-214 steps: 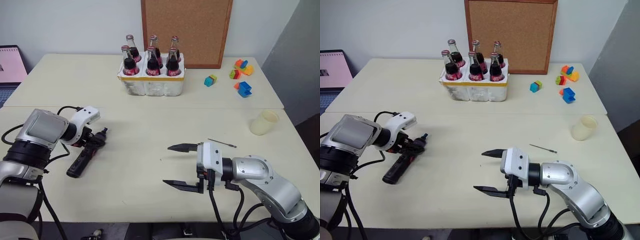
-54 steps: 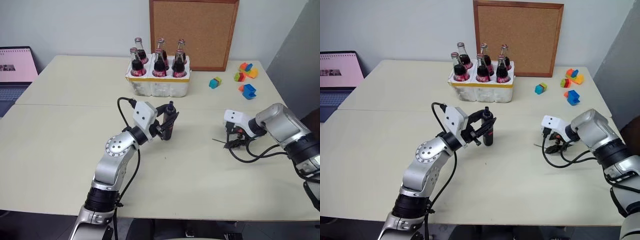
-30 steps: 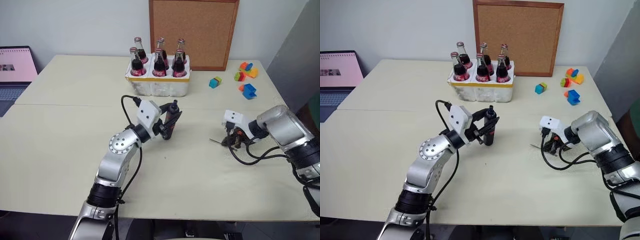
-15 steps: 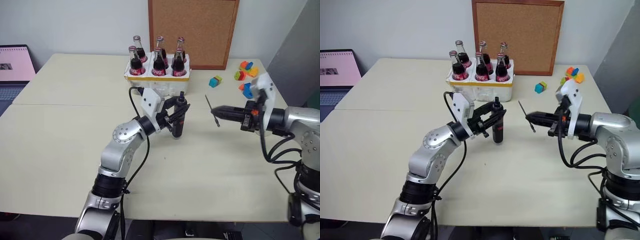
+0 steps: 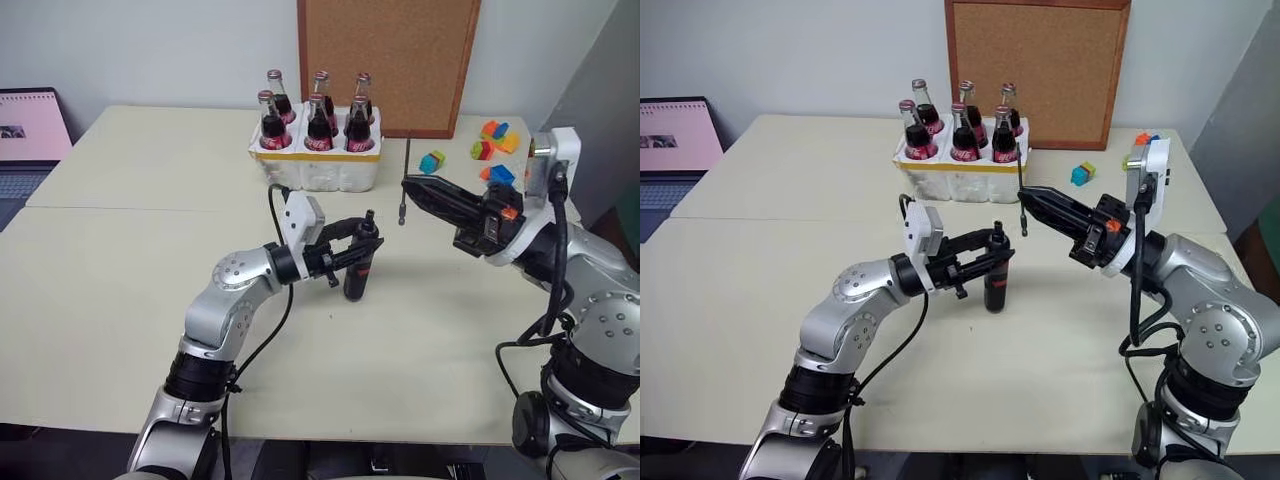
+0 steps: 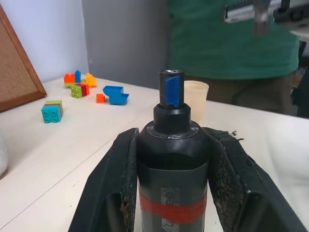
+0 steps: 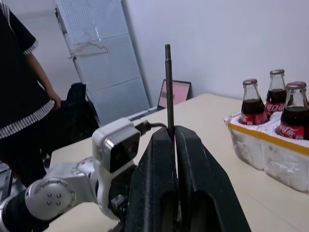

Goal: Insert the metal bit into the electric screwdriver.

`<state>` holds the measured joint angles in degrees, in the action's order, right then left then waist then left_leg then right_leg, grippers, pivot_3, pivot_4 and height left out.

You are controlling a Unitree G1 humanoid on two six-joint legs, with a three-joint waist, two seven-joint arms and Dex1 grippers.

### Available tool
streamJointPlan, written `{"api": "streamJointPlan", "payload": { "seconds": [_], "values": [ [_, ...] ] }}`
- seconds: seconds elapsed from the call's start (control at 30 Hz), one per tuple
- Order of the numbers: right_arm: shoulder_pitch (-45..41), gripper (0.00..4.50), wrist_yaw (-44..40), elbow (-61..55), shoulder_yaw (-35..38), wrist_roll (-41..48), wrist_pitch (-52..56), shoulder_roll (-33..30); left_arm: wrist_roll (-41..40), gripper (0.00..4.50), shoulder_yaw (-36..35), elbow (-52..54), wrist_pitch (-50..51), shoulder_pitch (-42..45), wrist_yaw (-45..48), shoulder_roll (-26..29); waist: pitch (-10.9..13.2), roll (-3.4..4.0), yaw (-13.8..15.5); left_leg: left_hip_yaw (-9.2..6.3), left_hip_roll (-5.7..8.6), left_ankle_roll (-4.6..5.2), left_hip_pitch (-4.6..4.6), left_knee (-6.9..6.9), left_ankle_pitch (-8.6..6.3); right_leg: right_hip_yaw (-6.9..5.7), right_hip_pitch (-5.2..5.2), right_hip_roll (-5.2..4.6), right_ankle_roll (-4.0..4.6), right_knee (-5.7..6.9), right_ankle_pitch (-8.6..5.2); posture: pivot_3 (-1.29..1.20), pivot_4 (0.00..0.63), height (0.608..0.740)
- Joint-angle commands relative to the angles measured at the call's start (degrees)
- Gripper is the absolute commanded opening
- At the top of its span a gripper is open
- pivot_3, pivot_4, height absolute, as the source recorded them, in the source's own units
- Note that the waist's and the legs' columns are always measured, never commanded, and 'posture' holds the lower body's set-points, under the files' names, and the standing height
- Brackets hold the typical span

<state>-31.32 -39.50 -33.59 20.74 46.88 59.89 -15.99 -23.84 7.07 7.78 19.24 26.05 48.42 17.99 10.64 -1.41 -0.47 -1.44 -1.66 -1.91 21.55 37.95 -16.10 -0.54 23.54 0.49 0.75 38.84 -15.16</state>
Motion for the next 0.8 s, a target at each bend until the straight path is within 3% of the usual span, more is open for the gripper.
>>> {"api": "streamJointPlan", "payload": {
  "seconds": [0.03, 0.37, 0.8],
  "values": [
    [0.8, 0.0, 0.6, 0.0, -4.0, -0.6, -7.9, 1.6, 1.1, 1.65, 0.1, 0.1, -3.6, -0.9, 2.4, 1.6, 0.0, 0.0, 0.0, -0.01, 0.0, 0.0, 0.0, 0.0, 0.0, -0.02, 0.0, 0.02, 0.0, 0.01, 0.0, 0.0, 0.15, 0.74],
    [3.4, 0.0, -0.9, 6.8, -13.6, -6.4, -23.6, 4.1, 0.1, 1.65, -1.2, 1.4, -1.5, -3.8, 1.3, 3.2, 0.0, 0.02, -0.3, -0.01, -0.06, 0.0, -0.12, -0.01, 0.0, -0.01, -0.03, 0.17, 0.0, 0.05, 0.0, 0.0, 0.15, 0.74],
    [3.2, 0.0, -2.0, 12.9, -19.5, -8.6, -32.0, 4.4, 0.0, 1.65, -1.7, 2.3, -1.6, -4.0, 0.8, 4.6, 0.0, 0.02, -0.6, -0.01, -0.08, 0.0, -0.18, -0.01, 0.0, 0.0, -0.05, 0.18, 0.01, 0.09, 0.0, 0.0, 0.15, 0.74]
  ]
}}
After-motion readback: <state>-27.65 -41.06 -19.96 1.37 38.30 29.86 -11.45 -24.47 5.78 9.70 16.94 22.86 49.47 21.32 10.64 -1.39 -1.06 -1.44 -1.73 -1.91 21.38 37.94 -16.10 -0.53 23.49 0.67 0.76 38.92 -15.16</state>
